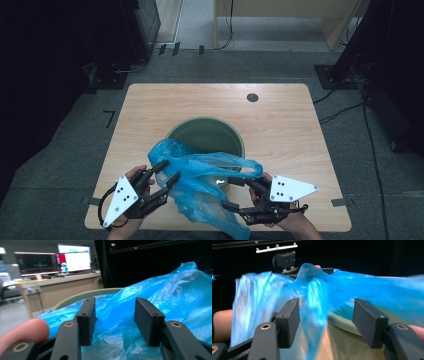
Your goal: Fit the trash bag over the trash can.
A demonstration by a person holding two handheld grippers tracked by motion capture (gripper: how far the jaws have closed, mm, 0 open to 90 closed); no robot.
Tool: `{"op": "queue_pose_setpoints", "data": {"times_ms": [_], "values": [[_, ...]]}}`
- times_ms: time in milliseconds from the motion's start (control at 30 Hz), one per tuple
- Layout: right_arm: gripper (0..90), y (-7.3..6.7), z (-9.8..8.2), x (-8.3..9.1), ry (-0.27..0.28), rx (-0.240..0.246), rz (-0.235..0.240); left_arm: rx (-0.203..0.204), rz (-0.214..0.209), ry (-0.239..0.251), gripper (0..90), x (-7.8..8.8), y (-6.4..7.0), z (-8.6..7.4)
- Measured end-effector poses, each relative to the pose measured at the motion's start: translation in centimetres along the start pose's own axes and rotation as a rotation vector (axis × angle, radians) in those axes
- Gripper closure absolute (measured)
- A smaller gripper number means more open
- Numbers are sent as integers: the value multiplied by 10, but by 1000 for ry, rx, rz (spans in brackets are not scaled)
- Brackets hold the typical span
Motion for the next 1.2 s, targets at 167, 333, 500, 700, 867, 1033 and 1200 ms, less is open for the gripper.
{"op": "queue_pose_setpoints", "data": {"times_ms": [167,333,500,700,867,1033,1200], "values": [[629,-2,-5,-9,-1,57,-44,15,46,4,643,-4,1,2],[887,7,-3,-16,17,94,-195,-3,127,-32,665,-6,-5,5],[900,17,5,-11,57,125,-282,79,173,3,613,4,-27,12],[900,28,16,2,107,156,-366,112,149,39,686,11,-33,17],[900,42,22,20,122,185,-439,108,97,69,735,19,-34,20],[900,56,30,45,151,173,-500,91,71,58,781,26,-38,19],[900,58,36,61,175,154,-494,135,48,68,783,27,-38,25]]}}
Point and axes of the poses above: each handheld gripper's, and its own axes: x roughly backward along the jaws, z roughly out of its top, y roughly to its right, the point moved 9 cm from there along -x, roughly forward along the jaws, and after that the axes turned 12 degrees about -x, right-handed, at the moved point
